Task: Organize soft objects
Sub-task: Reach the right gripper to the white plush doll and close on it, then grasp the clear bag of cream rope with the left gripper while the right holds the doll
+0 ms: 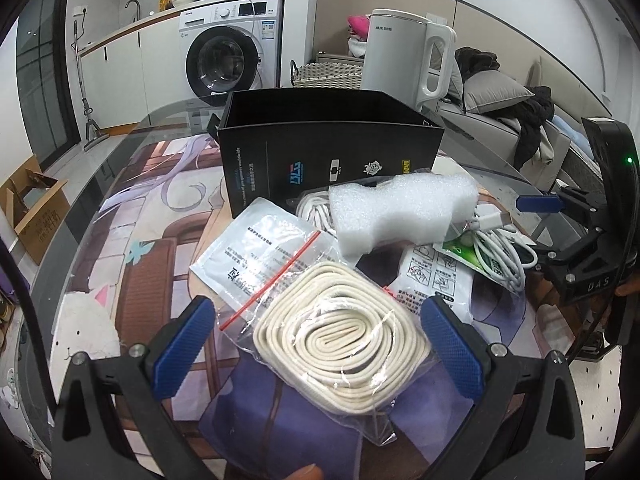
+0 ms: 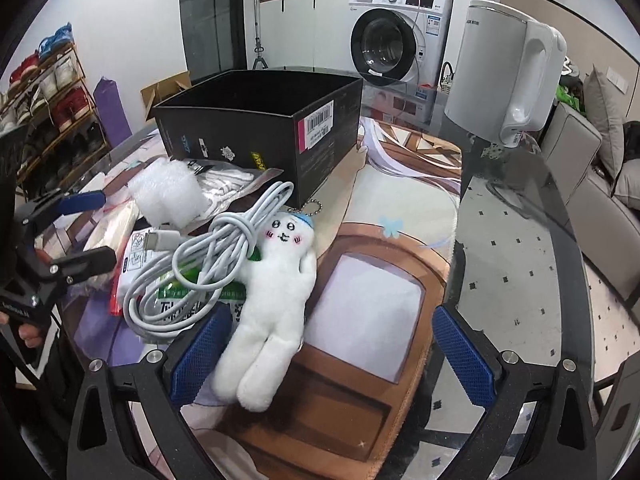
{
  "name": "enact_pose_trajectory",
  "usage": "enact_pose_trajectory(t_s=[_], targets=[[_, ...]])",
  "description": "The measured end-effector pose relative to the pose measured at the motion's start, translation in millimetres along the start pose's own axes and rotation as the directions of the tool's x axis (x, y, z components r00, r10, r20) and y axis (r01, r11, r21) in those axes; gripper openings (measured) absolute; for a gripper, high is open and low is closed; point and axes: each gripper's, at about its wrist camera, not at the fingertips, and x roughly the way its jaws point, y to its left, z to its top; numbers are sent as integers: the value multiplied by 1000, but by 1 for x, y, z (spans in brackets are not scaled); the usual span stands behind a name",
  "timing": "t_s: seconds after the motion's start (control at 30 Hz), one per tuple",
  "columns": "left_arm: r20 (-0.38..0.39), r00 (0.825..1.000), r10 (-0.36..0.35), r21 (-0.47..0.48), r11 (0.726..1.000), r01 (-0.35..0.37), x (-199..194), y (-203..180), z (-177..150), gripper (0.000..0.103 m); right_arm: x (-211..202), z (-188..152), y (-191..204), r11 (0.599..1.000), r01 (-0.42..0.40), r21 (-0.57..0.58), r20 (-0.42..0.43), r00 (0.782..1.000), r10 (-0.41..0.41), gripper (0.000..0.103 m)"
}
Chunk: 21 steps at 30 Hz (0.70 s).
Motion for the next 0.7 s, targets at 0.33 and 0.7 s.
enact_pose_trajectory(t_s=[0.33, 0.7], targets=[[-14, 1000, -5, 3, 1000, 5, 1, 1, -1, 103, 2, -1, 6, 993, -118, -8, 24, 993, 119, 39], [-11, 1000, -13, 4, 1000, 13, -1, -1, -2, 103, -39, -7, 47, 967, 190, -172, 210, 966, -152, 26]])
